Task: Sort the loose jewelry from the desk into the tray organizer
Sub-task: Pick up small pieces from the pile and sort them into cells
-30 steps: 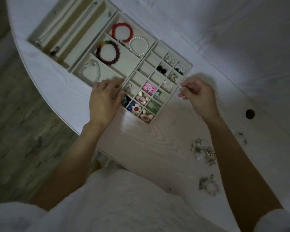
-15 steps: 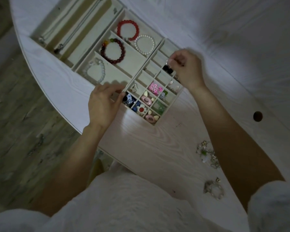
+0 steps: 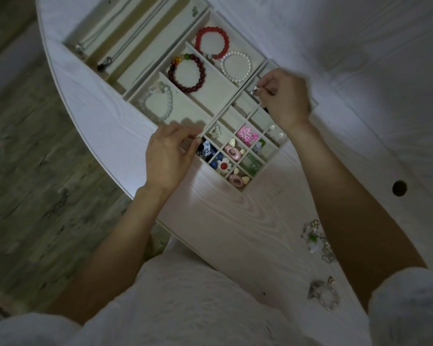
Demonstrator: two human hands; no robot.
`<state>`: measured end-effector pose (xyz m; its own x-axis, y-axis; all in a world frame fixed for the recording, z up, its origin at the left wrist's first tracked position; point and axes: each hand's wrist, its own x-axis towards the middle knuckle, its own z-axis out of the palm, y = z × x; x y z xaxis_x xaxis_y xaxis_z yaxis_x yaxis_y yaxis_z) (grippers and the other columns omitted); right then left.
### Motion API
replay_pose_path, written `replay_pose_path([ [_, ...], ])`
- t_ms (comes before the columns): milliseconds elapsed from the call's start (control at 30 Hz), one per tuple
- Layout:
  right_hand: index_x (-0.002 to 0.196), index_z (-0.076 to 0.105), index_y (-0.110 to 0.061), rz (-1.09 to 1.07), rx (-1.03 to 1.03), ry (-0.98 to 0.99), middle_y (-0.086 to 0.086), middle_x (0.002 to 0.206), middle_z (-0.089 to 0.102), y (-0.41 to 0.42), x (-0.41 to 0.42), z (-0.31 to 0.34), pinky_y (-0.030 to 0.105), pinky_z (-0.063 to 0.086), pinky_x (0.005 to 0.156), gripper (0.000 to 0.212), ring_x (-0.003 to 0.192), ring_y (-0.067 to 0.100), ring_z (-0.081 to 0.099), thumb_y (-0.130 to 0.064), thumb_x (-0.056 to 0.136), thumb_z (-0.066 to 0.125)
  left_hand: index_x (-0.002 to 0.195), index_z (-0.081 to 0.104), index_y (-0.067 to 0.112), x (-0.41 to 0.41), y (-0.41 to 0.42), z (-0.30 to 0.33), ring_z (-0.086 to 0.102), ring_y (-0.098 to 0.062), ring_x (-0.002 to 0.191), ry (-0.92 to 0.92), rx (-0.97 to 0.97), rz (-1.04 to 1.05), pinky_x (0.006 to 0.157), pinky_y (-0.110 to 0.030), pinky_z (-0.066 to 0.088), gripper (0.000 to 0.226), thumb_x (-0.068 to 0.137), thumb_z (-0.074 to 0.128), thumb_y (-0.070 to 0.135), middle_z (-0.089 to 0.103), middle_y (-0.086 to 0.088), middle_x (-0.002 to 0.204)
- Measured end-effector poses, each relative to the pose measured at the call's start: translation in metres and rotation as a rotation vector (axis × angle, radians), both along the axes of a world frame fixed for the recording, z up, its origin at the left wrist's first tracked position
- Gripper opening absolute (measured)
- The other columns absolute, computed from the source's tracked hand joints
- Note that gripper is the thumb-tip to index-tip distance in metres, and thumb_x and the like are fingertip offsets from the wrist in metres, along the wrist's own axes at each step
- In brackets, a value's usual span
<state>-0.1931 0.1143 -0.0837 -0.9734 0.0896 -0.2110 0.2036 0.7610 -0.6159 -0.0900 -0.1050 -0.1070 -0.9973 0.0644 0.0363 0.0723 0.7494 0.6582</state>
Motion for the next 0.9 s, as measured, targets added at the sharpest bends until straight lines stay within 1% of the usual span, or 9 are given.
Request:
replay_pose_path([
  [67,0.097,0.065,-0.013,0.038,0.103,0.039,0.001,0.094,0.069,-0.004,0.001,0.003,0.021,0.05,0.072,0.009,0.078,0.011,0.064,-0.016,0.09,0.061,0.104,0.071,0.016,0.0,0.0,0.0,0.054,-0.02,0.075,0.0,0.0,0.0,0.071,-0.03,0.041,0.016,0.089,0.065,0.02,0.065,-0.004,0.083],
  [133,0.096,0.064,-0.012,0.099,0.22,0.093,0.002,0.094,0.068,-0.005,0.002,0.006,0.02,0.046,0.07,0.009,0.076,0.008,0.059,-0.017,0.092,0.059,0.103,0.071,0.015,0.0,0.0,0.001,0.054,-0.02,0.074,0.005,-0.003,0.001,0.071,-0.031,0.042,0.016,0.089,0.065,0.02,0.065,-0.004,0.084],
  [233,0.093,0.063,-0.01,0.155,0.307,0.175,0.004,0.091,0.067,-0.001,0.005,0.005,0.02,0.039,0.067,0.008,0.074,0.008,0.053,-0.015,0.093,0.057,0.102,0.071,0.014,0.0,0.0,0.001,0.054,-0.021,0.073,0.017,-0.01,-0.002,0.07,-0.032,0.043,0.016,0.089,0.065,0.019,0.065,-0.004,0.084],
  [367,0.092,0.065,-0.01,0.147,0.327,0.284,0.009,0.097,0.061,0.01,0.006,0.0,0.029,0.045,0.069,0.008,0.091,0.02,0.055,-0.014,0.088,0.06,0.102,0.071,0.013,0.0,0.001,0.002,0.054,-0.021,0.073,0.013,-0.018,0.004,0.068,-0.033,0.043,0.016,0.089,0.064,0.019,0.065,-0.005,0.083],
  [467,0.093,0.07,-0.012,0.169,0.346,0.283,0.01,0.104,0.056,0.008,0.005,0.002,0.024,0.036,0.069,0.011,0.101,0.024,0.049,-0.018,0.086,0.065,0.102,0.071,0.014,0.0,0.0,0.003,0.054,-0.021,0.075,0.004,-0.017,0.002,0.07,-0.031,0.042,0.016,0.089,0.064,0.019,0.066,-0.005,0.085],
  [633,0.1,0.071,-0.014,0.235,0.388,0.257,0.006,0.107,0.055,-0.002,-0.003,0.001,0.02,0.031,0.077,0.019,0.103,0.022,0.046,-0.026,0.086,0.065,0.103,0.071,0.014,-0.001,0.0,0.004,0.054,-0.02,0.075,-0.005,-0.032,-0.01,0.07,-0.031,0.042,0.016,0.09,0.064,0.019,0.066,-0.004,0.085],
  [767,0.099,0.071,-0.013,0.241,0.46,0.232,0.005,0.107,0.056,-0.008,-0.007,-0.005,0.025,0.035,0.083,0.021,0.104,0.022,0.046,-0.028,0.086,0.065,0.101,0.072,0.012,-0.001,0.0,0.004,0.056,-0.023,0.078,-0.006,-0.035,-0.002,0.069,-0.034,0.044,0.016,0.09,0.064,0.019,0.066,-0.005,0.086],
  [833,0.095,0.071,-0.013,0.232,0.424,0.216,0.005,0.106,0.056,-0.009,-0.007,-0.005,0.023,0.035,0.081,0.018,0.104,0.021,0.047,-0.026,0.085,0.065,0.102,0.071,0.012,-0.001,0.001,0.004,0.055,-0.022,0.078,-0.002,-0.031,-0.002,0.069,-0.031,0.042,0.016,0.089,0.065,0.019,0.066,-0.005,0.086],
  [900,0.094,0.072,-0.016,0.223,0.323,0.178,0.003,0.103,0.056,-0.005,-0.005,-0.005,0.019,0.031,0.078,0.014,0.103,0.019,0.046,-0.023,0.084,0.065,0.102,0.071,0.012,0.0,0.001,0.004,0.054,-0.021,0.078,0.001,-0.028,0.0,0.069,-0.029,0.04,0.016,0.089,0.065,0.019,0.066,-0.005,0.085],
])
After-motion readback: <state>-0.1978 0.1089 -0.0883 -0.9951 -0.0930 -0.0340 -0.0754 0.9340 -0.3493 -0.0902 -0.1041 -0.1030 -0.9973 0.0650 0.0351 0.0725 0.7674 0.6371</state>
